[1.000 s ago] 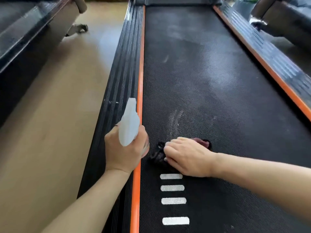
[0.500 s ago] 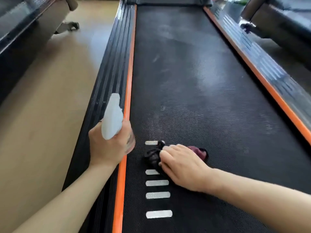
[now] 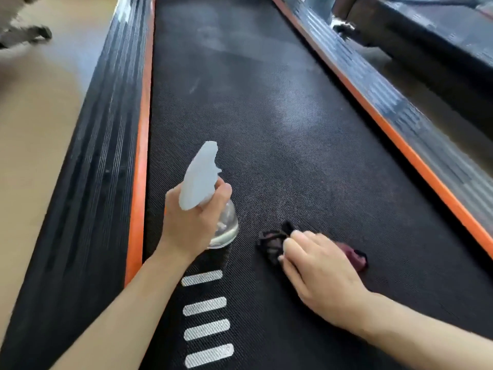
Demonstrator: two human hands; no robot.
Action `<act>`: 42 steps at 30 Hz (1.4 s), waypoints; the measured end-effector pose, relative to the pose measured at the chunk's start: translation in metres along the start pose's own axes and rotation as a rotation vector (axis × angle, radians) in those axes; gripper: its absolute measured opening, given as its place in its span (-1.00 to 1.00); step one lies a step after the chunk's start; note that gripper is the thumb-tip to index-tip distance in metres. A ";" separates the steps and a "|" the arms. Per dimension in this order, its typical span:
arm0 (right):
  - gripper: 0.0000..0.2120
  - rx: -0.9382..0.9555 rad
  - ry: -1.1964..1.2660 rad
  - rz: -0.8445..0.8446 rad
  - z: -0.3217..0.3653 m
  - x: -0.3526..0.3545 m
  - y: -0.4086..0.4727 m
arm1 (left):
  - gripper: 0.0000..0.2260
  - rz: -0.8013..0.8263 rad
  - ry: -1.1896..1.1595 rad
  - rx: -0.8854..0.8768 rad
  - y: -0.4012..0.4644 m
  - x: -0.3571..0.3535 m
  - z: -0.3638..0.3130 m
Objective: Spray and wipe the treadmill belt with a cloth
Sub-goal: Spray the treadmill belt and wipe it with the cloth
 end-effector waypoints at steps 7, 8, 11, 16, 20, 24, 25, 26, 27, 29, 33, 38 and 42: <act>-0.81 -0.169 -0.081 -0.153 -0.088 0.003 0.103 | -0.73 0.095 -0.034 -0.109 0.001 0.007 -0.002; -0.83 -0.325 -0.108 -0.206 -0.106 0.001 0.130 | -0.78 0.084 -0.064 -0.096 0.005 0.009 0.001; -0.80 -0.619 -0.202 -0.267 -0.107 -0.012 0.168 | -0.93 0.028 -0.116 -0.015 0.018 0.019 0.012; -0.89 -0.303 -0.083 -0.179 -0.031 -0.014 0.129 | -0.84 -0.035 -0.160 0.078 0.027 0.029 0.017; -0.81 0.067 0.042 0.083 0.028 -0.010 0.033 | -0.85 -0.001 -0.138 0.110 0.025 0.029 0.015; -0.82 0.121 -0.103 0.032 -0.016 -0.008 0.083 | -0.78 -0.003 -0.134 0.128 0.026 0.032 0.013; -0.82 -0.011 -0.098 -0.039 -0.034 -0.006 0.116 | -0.80 -0.006 -0.137 0.124 0.027 0.032 0.013; -0.83 -0.143 -0.084 -0.102 -0.047 -0.008 0.149 | -0.84 -0.012 -0.150 0.118 0.029 0.033 0.014; -0.83 -0.270 -0.074 -0.135 -0.054 -0.012 0.178 | -0.87 -0.023 -0.166 0.118 0.030 0.033 0.015; -0.85 -0.389 -0.066 -0.148 -0.036 -0.029 0.217 | -0.86 -0.036 -0.174 0.138 0.033 0.033 0.017; -0.89 -0.095 0.010 -0.116 0.049 -0.046 0.191 | -0.82 -0.087 -0.144 0.125 0.034 0.041 0.019; -0.79 0.282 0.049 0.145 0.054 -0.019 0.075 | -0.93 -0.168 -0.156 0.152 0.039 0.059 0.029; -0.80 0.258 -0.039 0.044 0.018 -0.022 0.138 | -0.85 -0.150 -0.126 0.153 0.041 0.054 0.028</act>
Point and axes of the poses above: each hand's wrist, its own y-axis towards the middle knuckle, its own x-axis out of the back of the hand, z = x × y, the point moved 6 cm from there along y, towards the middle knuckle, and after that the axes turned 12 degrees about -x, right-handed, at the moved point
